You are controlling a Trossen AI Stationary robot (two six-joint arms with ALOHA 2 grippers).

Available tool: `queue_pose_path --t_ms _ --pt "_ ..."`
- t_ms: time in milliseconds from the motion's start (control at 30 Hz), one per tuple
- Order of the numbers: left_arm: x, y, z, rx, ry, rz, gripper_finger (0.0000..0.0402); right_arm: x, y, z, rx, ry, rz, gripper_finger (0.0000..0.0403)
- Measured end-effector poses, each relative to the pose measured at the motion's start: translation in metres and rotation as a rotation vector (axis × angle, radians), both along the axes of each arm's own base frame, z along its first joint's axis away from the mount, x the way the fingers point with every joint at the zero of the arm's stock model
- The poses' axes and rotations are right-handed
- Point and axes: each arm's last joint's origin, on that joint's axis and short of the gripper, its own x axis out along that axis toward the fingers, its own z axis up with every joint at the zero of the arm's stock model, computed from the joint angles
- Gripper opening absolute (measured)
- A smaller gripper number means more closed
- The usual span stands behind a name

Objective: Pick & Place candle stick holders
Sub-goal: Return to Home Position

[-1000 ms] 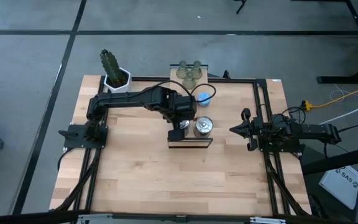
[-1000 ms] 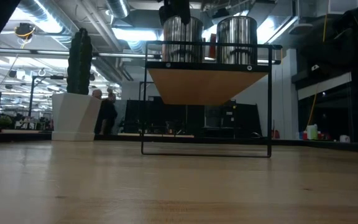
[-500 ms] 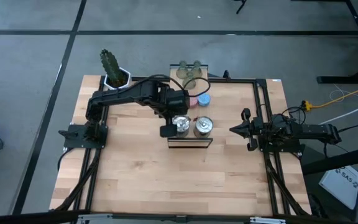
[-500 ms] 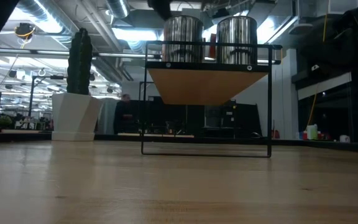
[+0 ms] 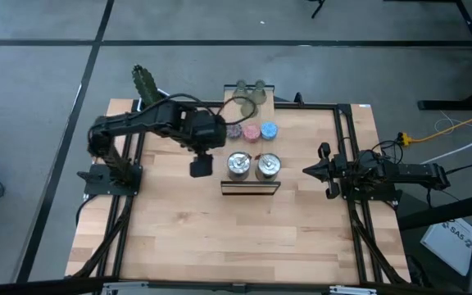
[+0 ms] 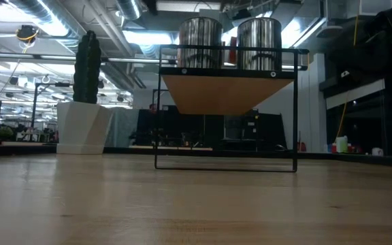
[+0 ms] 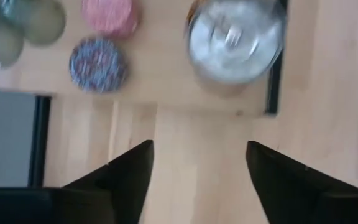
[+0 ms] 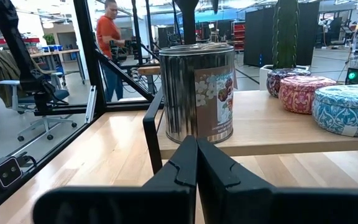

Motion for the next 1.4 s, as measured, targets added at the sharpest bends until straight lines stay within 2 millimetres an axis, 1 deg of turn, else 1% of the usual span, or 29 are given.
queue_pose_path --t_ms 100,233,333,567,767,900,1133,1267,1300,1333,1400 --pt "-0.013 0.000 -0.012 0.013 0.029 0.006 0.0222 0.000 0.000 0.000 0.000 0.000 0.000 0.0005" --pt "-0.035 0.001 -0.026 0.008 0.001 0.007 0.0178 0.000 0.000 0.000 0.000 0.000 0.000 0.0005" --pt "-0.051 0.001 -0.042 0.008 -0.013 0.007 0.0150 0.000 0.000 0.000 0.000 0.000 0.000 0.0005" --pt "-0.090 0.000 -0.074 -0.002 -0.024 0.000 0.0103 0.000 0.000 0.000 0.000 0.000 0.000 0.0005" --pt "-0.119 -0.002 -0.098 -0.011 -0.069 -0.110 0.0066 0.000 0.000 0.000 0.000 0.000 0.000 0.0005" --pt "-0.131 -0.002 -0.118 -0.004 -0.123 -0.150 0.0042 0.000 0.000 0.000 0.000 0.000 0.000 0.0005" --pt "-0.150 -0.003 -0.153 -0.019 -0.163 -0.145 0.0006 0.000 0.000 0.000 0.000 0.000 0.000 0.0005" --pt "-0.154 -0.004 -0.171 -0.056 -0.211 -0.164 0.0002 0.000 0.000 0.000 0.000 0.000 0.000 0.0005" --pt "-0.154 -0.004 -0.174 -0.064 -0.233 -0.166 0.0003 0.000 0.000 0.000 0.000 0.000 0.000 0.0005" --pt "-0.154 -0.004 -0.173 -0.070 -0.234 -0.167 0.0003 0.000 0.000 0.000 0.000 0.000 0.000 0.0005" --pt "-0.150 -0.004 -0.168 -0.055 -0.311 -0.188 0.0002 0.000 0.000 0.000 0.000 0.000 0.000 0.0005"
